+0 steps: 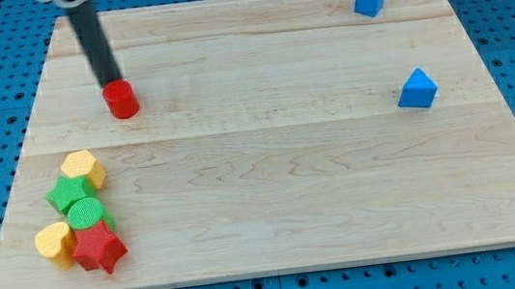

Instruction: Move the red circle into the hexagon

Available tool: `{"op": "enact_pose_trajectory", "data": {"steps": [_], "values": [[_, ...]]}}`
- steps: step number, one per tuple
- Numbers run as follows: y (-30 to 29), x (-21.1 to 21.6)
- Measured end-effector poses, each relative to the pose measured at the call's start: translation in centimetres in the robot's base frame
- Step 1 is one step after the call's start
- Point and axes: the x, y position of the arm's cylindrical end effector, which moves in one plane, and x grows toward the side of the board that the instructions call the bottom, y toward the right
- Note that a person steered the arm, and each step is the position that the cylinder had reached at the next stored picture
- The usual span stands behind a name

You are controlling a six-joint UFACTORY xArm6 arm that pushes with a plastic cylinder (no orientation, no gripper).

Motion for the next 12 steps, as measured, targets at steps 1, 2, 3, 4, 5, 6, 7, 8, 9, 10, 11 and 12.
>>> {"op": "enact_pose_trajectory", "data": {"steps": [1,2,3,4,5,6,7,8,9,10,11,12], "values": [[0.6,-1.4],[1.1,-0.9],[2.3,3.8],[2.3,5.2],[3.3,2.6],[5.1,6.9],[5.1,10.0],[7.1,8.5],[9.1,9.7],[8.9,11.6],[7.4,12.5],[7.3,12.7]]}}
